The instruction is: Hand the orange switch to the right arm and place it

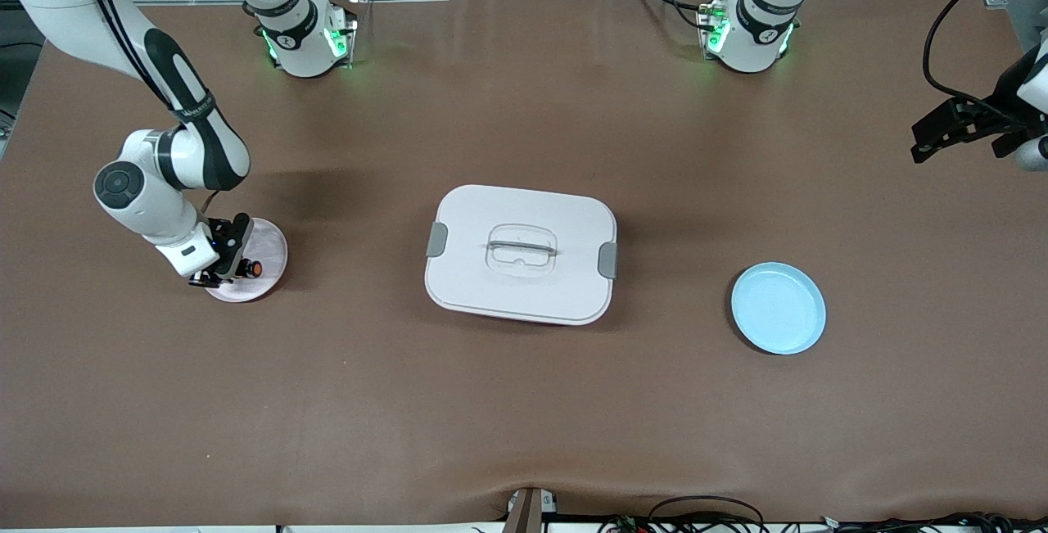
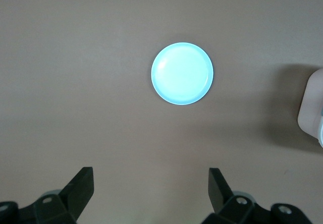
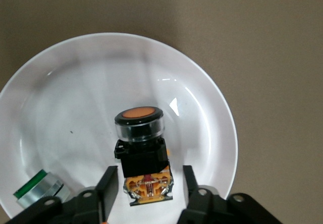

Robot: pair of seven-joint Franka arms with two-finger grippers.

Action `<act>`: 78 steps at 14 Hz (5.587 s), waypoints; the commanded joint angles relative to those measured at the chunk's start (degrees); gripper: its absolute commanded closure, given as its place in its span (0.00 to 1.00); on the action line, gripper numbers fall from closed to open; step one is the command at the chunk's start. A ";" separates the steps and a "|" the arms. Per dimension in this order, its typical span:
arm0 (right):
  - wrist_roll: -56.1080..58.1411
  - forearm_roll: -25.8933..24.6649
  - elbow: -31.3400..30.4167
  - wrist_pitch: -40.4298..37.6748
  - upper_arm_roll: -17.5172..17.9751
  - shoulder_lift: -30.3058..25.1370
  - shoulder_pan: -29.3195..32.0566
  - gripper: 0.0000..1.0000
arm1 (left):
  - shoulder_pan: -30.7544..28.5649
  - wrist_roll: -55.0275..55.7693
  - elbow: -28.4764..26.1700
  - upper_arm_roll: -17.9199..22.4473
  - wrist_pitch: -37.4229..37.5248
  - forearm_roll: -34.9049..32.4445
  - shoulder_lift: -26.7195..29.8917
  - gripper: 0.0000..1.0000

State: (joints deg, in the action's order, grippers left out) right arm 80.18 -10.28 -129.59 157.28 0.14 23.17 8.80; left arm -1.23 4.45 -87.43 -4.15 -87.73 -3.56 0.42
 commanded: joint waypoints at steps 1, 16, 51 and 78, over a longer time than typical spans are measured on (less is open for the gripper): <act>-0.90 -0.88 1.27 -0.74 0.83 0.21 1.22 0.00 | 0.27 -1.20 -0.98 0.64 -0.51 0.75 1.07 0.00; -11.35 8.17 19.19 -44.31 0.83 -11.74 3.86 0.00 | 0.36 -1.20 -1.07 0.20 0.28 2.51 1.69 0.00; -84.63 10.90 48.46 -76.77 1.44 -14.55 -5.63 0.00 | 0.79 -1.20 -1.69 -0.51 0.46 2.42 2.13 0.00; -83.87 13.36 44.61 -76.68 1.44 -20.70 -4.84 0.00 | 0.79 -1.20 -1.95 -0.59 0.46 2.33 2.22 0.00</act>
State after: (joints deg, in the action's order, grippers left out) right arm -3.23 2.07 -82.11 80.09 1.63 5.14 3.97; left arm -0.32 4.45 -88.15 -4.64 -87.52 -1.98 0.97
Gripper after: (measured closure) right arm 0.000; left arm 0.000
